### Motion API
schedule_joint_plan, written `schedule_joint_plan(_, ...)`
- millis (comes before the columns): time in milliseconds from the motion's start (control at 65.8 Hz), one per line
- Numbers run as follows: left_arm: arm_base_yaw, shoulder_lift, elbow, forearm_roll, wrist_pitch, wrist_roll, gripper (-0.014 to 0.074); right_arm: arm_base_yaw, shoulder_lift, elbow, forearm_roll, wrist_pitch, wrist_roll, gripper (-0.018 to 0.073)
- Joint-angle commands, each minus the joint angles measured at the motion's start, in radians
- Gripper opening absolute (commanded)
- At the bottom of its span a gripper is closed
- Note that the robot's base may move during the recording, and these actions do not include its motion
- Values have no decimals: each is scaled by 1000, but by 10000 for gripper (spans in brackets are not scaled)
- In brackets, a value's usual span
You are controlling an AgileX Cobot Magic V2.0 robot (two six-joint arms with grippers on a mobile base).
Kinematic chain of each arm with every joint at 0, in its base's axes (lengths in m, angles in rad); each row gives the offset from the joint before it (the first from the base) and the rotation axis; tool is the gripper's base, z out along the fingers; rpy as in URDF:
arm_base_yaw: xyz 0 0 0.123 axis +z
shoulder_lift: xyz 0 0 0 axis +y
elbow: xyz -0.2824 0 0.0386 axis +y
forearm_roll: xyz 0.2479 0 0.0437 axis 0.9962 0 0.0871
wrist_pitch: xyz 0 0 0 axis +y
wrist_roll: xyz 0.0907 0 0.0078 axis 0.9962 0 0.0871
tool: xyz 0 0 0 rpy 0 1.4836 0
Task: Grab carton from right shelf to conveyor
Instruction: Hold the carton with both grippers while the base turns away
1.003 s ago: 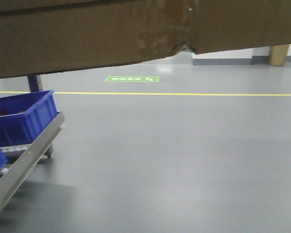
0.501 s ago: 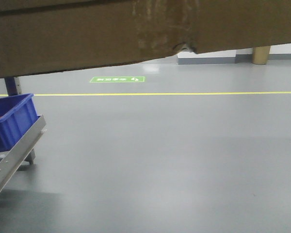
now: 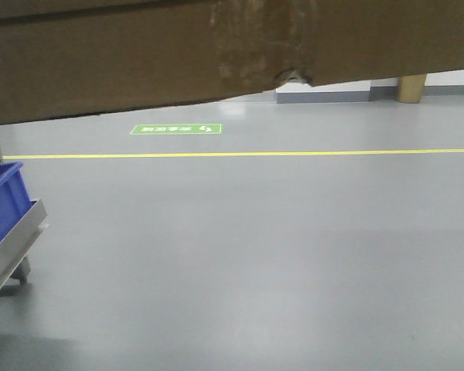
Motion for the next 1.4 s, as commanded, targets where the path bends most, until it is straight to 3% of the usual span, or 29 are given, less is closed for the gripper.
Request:
schedule_joint_plan(0, -12, -10, -2, -25, -29, 12, -20, 1, -14, -7, 10, -72, -14, -57)
schedule_joint_plan(1382, -12, -10, -2, -23, -29, 12, -20, 1, -14, -7, 10, -74, -14, -57)
